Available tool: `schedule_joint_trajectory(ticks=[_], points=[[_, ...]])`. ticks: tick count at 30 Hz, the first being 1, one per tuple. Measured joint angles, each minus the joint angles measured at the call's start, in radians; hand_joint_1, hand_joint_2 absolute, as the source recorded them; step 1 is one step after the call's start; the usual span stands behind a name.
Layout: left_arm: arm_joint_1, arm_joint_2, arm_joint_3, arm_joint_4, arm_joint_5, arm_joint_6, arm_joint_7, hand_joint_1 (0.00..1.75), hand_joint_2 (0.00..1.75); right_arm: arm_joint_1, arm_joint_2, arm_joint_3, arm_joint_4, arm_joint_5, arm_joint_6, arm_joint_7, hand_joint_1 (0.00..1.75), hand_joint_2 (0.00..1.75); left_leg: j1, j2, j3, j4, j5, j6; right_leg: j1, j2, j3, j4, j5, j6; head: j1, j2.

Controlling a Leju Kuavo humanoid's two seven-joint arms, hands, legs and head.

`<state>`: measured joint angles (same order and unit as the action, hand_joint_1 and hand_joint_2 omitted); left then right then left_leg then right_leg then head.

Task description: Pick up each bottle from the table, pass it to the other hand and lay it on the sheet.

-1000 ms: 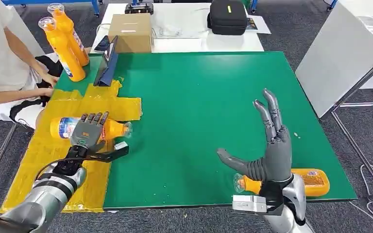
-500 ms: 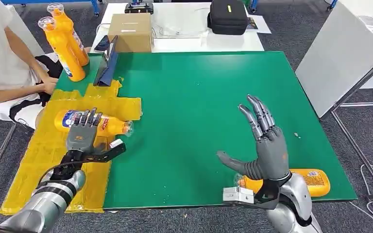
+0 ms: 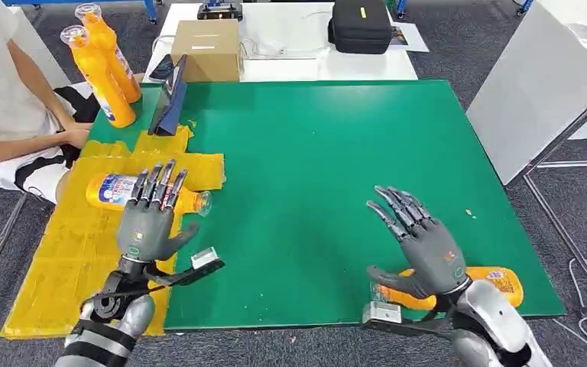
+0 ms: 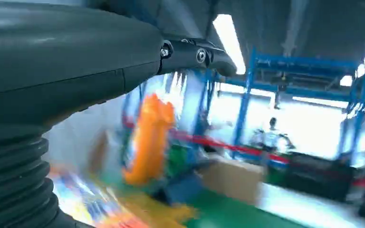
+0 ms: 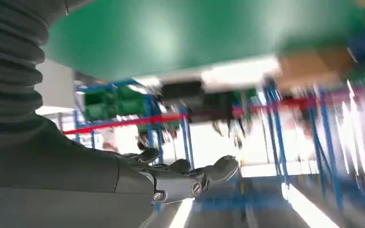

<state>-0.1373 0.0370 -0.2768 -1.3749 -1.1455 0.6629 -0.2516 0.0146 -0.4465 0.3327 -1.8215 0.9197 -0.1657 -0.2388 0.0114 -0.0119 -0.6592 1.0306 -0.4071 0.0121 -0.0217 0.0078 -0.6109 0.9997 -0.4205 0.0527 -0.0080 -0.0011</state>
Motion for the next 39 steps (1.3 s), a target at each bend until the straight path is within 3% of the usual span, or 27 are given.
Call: schedule_joint_trajectory(ticks=[3, 6, 13, 23, 39], points=[[0.084, -0.012, -0.058, -0.137, 0.358, -0.19, -0.101, 0.0, 1.75, 0.114, -0.097, -0.085, -0.024, -0.004, 0.059, -0.005, 0.0, 1.75, -0.001, -0.002, 0.0, 0.0, -0.002, 0.002, -0.001, 0.0, 0.001, 0.0, -0.002, 0.003, 0.0, 0.0], [0.148, -0.029, -0.106, -0.201, 0.483, -0.31, -0.176, 0.0, 1.75, 0.211, -0.166, -0.175, -0.044, -0.01, 0.077, 0.011, 0.0, 1.75, -0.001, -0.003, 0.0, 0.0, -0.004, 0.002, -0.002, 0.0, 0.001, 0.0, -0.002, 0.003, 0.0, 0.0], [0.223, -0.068, -0.144, -0.254, 0.637, -0.422, -0.206, 0.0, 1.75, 0.305, -0.19, -0.311, -0.061, -0.005, 0.1, 0.039, 0.0, 1.75, -0.001, 0.001, 0.002, 0.0, -0.006, 0.001, -0.001, 0.001, 0.001, 0.0, -0.002, 0.003, 0.0, 0.0], [0.218, -0.106, -0.139, -0.257, 0.777, -0.551, -0.179, 0.0, 1.75, 0.253, -0.146, -0.32, 0.006, 0.096, 0.107, 0.092, 0.0, 1.75, -0.001, 0.001, 0.003, 0.0, -0.004, 0.001, -0.001, 0.001, 0.003, 0.0, -0.002, 0.003, 0.0, 0.0], [0.205, -0.118, -0.12, -0.257, 0.816, -0.573, -0.17, 0.0, 1.75, 0.162, -0.11, -0.274, 0.159, 0.098, 0.121, 0.11, 0.0, 1.75, -0.001, 0.002, 0.003, 0.0, -0.004, 0.001, -0.001, 0.001, 0.003, 0.0, -0.002, 0.003, 0.0, 0.0]])
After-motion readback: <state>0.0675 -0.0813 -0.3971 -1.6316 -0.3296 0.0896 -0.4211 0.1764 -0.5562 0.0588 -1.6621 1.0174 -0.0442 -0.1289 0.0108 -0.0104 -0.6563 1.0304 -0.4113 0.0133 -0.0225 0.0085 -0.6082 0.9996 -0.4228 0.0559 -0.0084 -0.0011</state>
